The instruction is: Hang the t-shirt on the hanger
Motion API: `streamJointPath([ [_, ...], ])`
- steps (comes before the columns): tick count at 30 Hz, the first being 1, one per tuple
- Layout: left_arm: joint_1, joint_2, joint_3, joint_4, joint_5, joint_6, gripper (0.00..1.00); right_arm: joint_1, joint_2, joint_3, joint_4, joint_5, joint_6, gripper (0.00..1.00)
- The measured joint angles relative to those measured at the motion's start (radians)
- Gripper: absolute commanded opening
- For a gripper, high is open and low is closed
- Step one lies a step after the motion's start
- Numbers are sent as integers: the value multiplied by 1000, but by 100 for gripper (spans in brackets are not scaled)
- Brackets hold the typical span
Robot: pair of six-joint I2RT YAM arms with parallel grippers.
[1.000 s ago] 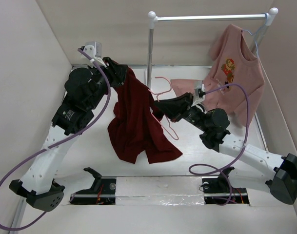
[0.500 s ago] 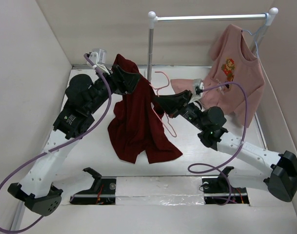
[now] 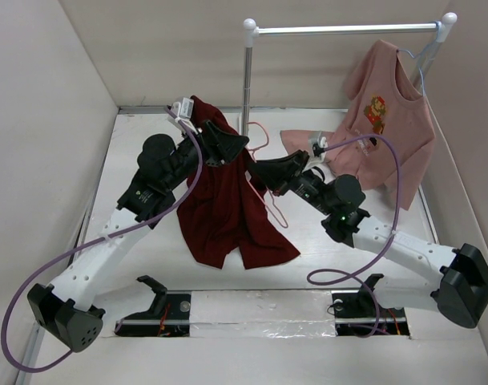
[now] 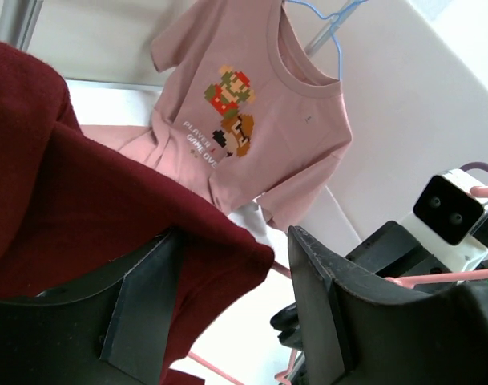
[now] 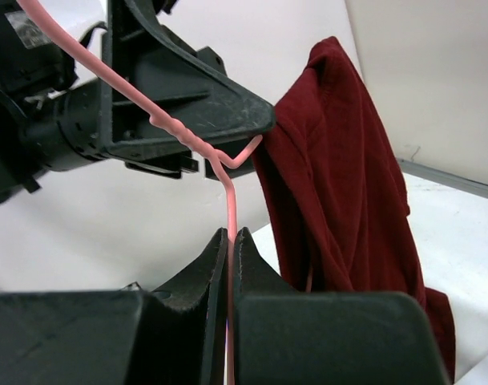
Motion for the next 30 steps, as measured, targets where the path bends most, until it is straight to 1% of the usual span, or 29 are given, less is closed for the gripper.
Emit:
streamJointPath([
  [4,0,-29,-87,103,0,-50,49,15,2,0,0,1,-3,0],
  [5,0,-34,-98,116,-2,-62,47,16,5,0,0,1,-4,0],
  [6,0,-37,-105,126,-3,-72,42,17,8,0,0,0,-5,0],
  [9,0,-40,-131,173,-6,-103,37,24,20,10,-2,6,-13,0],
  [12,2,-45,-161,222,-11,-138,27,39,41,31,-20,16,-24,0],
  [13,2,-47,-166,229,-14,-147,20,43,51,36,-20,20,-29,0],
  [15,3,-50,-170,235,-19,-168,15,47,69,41,-18,26,-38,0],
  [18,2,-56,-180,240,-18,-199,1,57,92,47,-16,32,-49,0],
  [24,5,-76,-223,266,-37,-226,0,81,114,53,-19,60,-63,0],
  [25,5,-82,-229,269,-40,-228,0,82,116,53,-19,62,-63,3],
  [26,5,-89,-235,269,-44,-230,0,83,116,53,-20,62,-64,20],
  [27,5,-95,-240,270,-45,-232,0,84,116,53,-21,62,-61,30],
  [28,4,-103,-246,267,-44,-231,0,88,114,53,-24,65,-59,39],
  [29,2,-110,-252,263,-43,-230,0,89,111,53,-31,66,-56,50],
  [30,1,-118,-256,258,-42,-230,0,89,105,53,-44,68,-58,54],
])
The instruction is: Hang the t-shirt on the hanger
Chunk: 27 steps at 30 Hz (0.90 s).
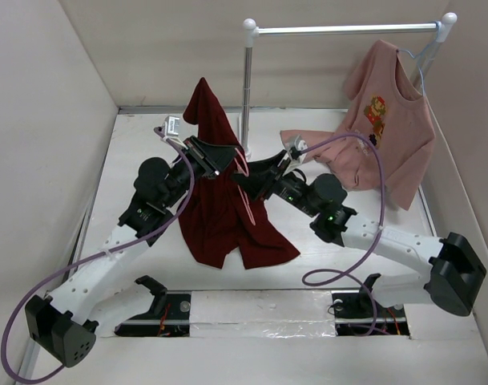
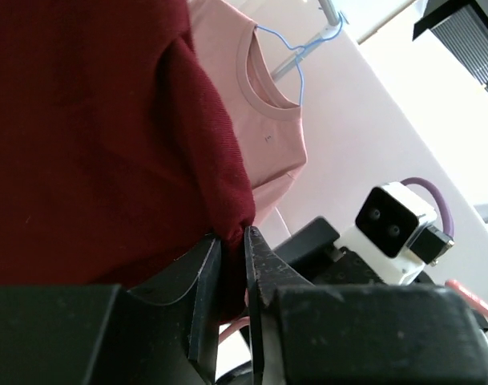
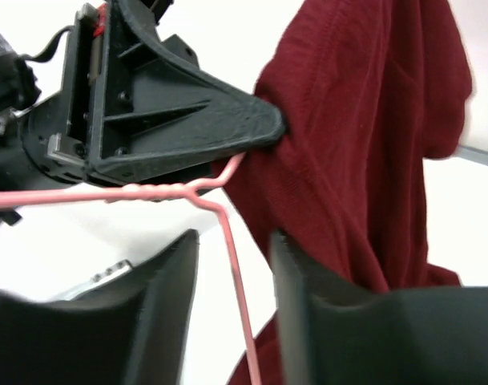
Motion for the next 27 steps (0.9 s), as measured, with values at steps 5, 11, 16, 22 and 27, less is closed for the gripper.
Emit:
streamJointPath([
  [5,-1,-28,-17,4,-1,-2,0,0,-72,-14,-72,9,-7,60],
  [11,-1,-30,-28,21,0,-5,0,0,-196,-97,-137,13,-9,57],
  [16,-1,-34,-28,21,0,-7,0,-43,-267,-205,-177,31,-4,0],
  [22,-1,-35,-27,21,5,-18,0,-241,-164,-285,-172,-43,32,53],
  [27,-1,-38,-27,20,8,-23,0,-316,-7,-304,-116,-205,32,71],
])
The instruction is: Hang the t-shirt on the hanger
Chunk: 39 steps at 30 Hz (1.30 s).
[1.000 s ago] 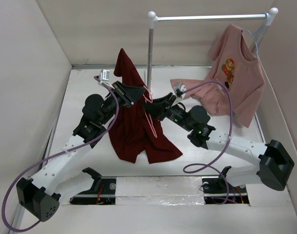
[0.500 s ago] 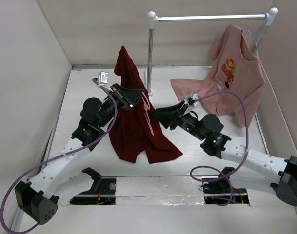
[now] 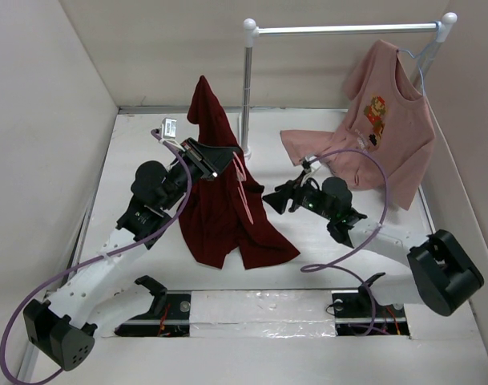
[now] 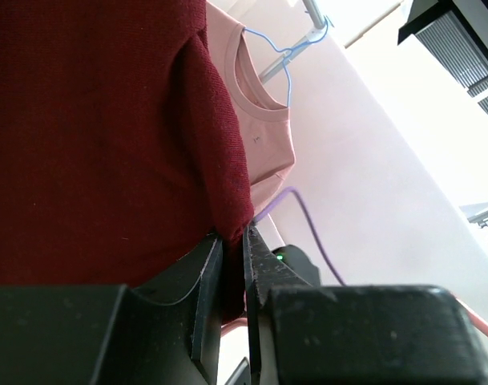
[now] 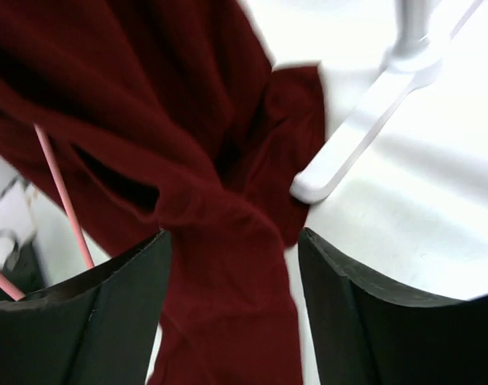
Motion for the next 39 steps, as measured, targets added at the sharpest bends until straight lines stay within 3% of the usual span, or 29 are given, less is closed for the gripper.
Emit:
streamJointPath([
  [5,0,-3,0,-6,1,-1,0,0,76,23,6,-128,-52,72],
  [11,0,-3,0,-9,4,-5,0,2,179,109,31,-209,-123,64],
  [12,0,-3,0,-10,4,-6,0,3,190,112,40,-217,-126,41],
  [13,0,-4,0,-11,4,-7,0,5,199,114,48,-224,-134,29],
  [15,0,-6,0,-14,2,-8,0,11,211,116,53,-232,-138,8],
  [17,0,-9,0,-13,-2,-12,0,28,220,120,52,-232,-138,0],
  [22,0,-14,0,17,-18,-37,0,113,187,97,58,-193,-132,0],
  [31,0,-14,-42,151,-63,-110,0,294,8,-126,106,10,-54,0],
  [39,3,-23,-46,192,-70,-131,0,315,-127,-149,81,179,-51,0],
])
